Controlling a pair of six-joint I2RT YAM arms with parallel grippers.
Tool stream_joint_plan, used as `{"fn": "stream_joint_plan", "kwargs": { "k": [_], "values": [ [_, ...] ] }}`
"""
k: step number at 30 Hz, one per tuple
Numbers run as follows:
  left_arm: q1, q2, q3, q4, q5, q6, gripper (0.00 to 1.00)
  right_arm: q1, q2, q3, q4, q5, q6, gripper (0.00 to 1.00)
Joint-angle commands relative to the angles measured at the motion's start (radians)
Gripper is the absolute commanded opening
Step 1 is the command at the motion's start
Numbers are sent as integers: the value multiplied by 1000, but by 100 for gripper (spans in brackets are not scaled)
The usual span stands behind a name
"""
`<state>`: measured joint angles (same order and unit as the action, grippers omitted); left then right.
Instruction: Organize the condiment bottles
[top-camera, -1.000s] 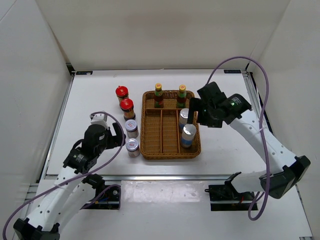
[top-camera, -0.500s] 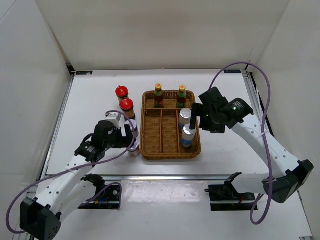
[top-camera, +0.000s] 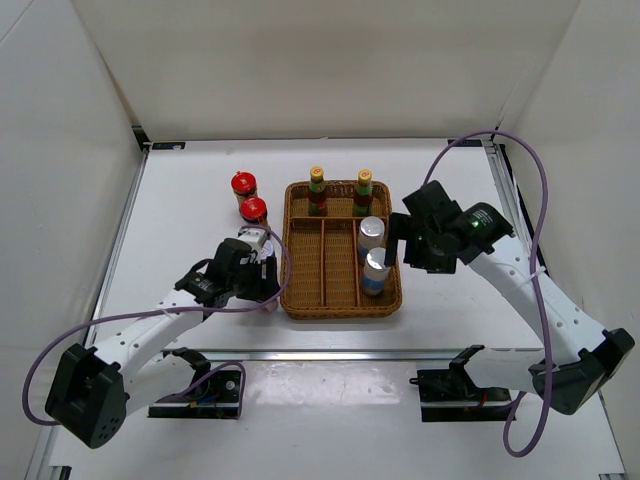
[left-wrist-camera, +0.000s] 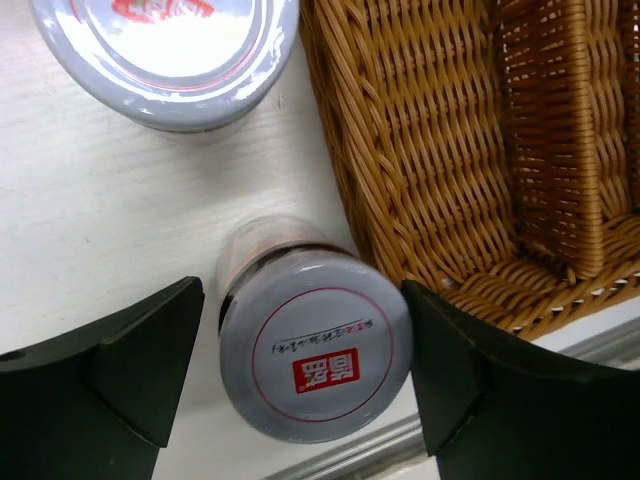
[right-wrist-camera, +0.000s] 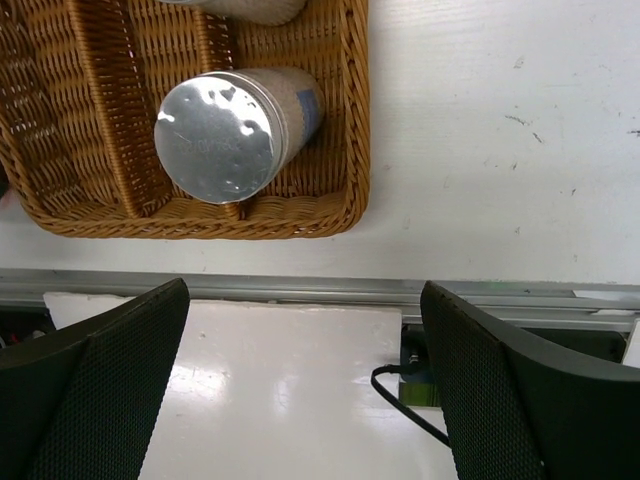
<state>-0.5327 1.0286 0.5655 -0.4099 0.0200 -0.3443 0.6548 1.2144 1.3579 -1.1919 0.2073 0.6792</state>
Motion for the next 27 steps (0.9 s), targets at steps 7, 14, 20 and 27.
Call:
{"fn": "stream_joint_plan", "kwargs": {
  "k": [7, 14, 20, 27],
  "values": [
    [-4, -35, 106, -6, -37, 62, 37, 3, -26, -35, -20, 10, 34, 99],
    [-13, -56, 295, -81, -46, 62, 11, 3, -55, -45, -41, 27, 34, 99],
    [-72, 40, 469, -75, -45, 53, 11, -6, -75, -45, -51, 84, 34, 99],
    [-167, 328, 606, 97, 14, 53, 11, -43, -53, 29, -75, 145, -3, 99]
  ]
}}
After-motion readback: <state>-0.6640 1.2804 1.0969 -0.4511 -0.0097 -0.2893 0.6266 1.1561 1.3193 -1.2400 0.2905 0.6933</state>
